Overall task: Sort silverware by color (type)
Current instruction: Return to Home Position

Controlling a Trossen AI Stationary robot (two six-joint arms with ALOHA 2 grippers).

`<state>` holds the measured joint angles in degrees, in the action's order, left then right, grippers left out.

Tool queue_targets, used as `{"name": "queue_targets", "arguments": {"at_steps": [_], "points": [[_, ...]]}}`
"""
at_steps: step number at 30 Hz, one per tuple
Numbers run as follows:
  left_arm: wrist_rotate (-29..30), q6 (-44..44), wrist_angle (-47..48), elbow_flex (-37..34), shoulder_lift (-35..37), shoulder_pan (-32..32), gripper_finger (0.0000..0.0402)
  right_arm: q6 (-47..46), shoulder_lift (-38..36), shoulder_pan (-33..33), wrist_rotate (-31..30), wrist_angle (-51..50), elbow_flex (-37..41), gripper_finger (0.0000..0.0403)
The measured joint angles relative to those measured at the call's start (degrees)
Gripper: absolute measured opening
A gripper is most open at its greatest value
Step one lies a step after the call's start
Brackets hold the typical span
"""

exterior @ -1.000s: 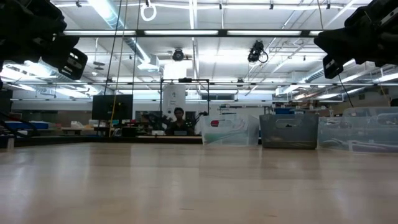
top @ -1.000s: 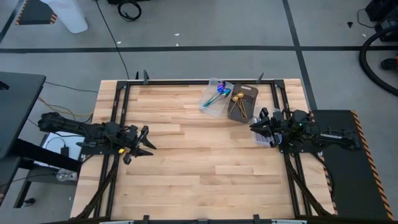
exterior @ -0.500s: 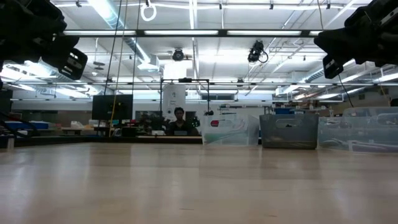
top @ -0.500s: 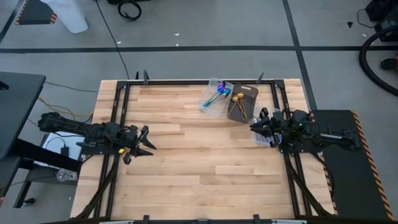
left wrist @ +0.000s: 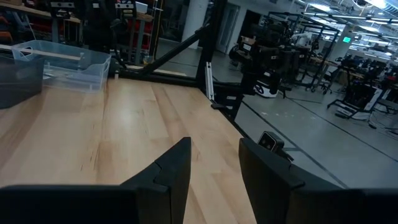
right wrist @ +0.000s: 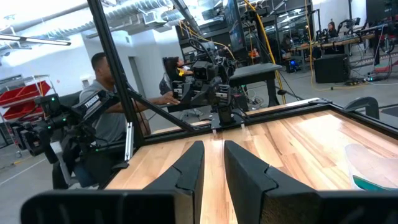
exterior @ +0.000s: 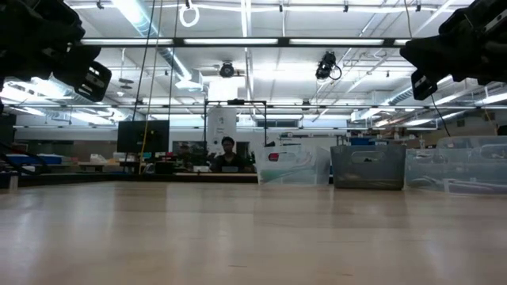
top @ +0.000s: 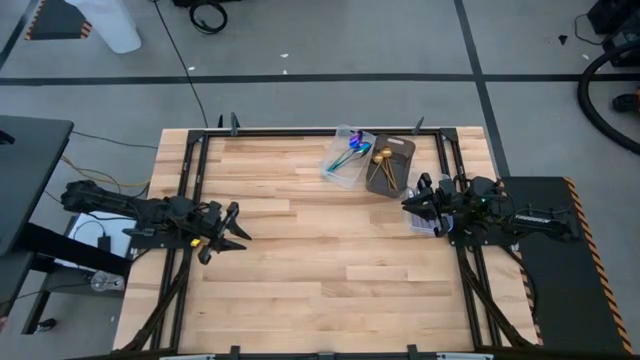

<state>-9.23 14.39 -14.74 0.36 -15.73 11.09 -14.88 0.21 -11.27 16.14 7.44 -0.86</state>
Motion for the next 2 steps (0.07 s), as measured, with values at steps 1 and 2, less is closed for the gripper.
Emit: {"name": "queue_targets", "arguments": {"at_steps": [1,2], "points": [[0.00,0.00,-0.01,0.00,0.00,0.00,0.0142,-0.01,0.00,0.00,0.00,0.00,0.00,0.0073],[0.00,0.00,0.00,0.00,-0.01,0.00,0.0142,-0.02,0.00,0.00,0.02,0.00,0.00,0.0073]]}}
